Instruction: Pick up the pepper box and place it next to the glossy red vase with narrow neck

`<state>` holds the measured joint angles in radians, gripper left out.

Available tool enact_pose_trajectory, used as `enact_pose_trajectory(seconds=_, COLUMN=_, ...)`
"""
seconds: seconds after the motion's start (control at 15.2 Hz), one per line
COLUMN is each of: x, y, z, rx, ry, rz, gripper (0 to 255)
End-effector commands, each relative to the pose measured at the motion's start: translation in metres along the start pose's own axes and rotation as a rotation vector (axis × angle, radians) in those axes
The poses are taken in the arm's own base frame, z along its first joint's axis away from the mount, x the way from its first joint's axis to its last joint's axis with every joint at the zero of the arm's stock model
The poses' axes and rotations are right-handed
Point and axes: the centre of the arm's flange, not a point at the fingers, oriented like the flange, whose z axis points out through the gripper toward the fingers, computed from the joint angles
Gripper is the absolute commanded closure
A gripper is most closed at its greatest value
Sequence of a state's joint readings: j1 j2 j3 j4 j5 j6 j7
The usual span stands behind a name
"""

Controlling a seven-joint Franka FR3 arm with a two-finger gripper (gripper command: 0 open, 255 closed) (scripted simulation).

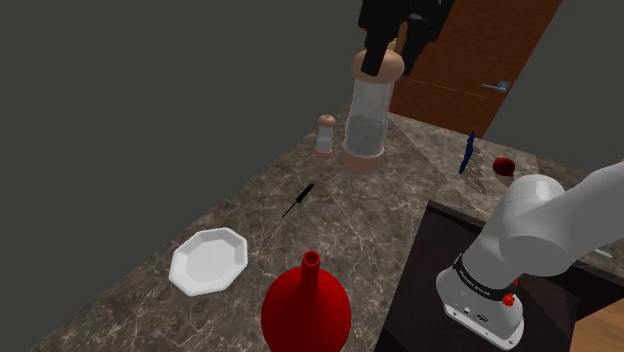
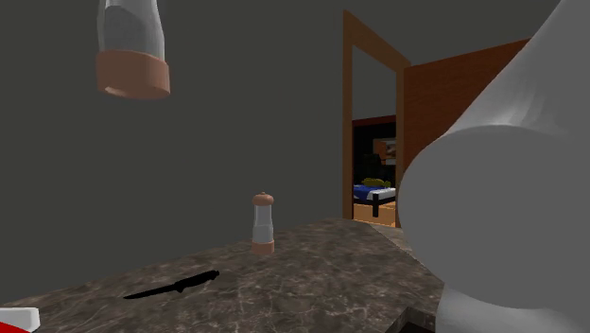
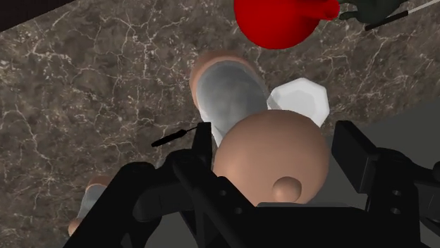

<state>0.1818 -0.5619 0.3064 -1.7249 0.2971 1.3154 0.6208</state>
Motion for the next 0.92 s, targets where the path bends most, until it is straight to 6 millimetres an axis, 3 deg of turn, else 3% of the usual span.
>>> enact_pose_trajectory(seconds=0.0, x=-0.009, y=-0.022, z=0.006, rx=0.001, ry=0.0, rz=0.002, gripper=255)
enact_pose_trajectory(seconds=0.86, x=-0.086, y=-0.174, z=0.028, rx=0.001, ry=0.0, rz=0.002, gripper=255)
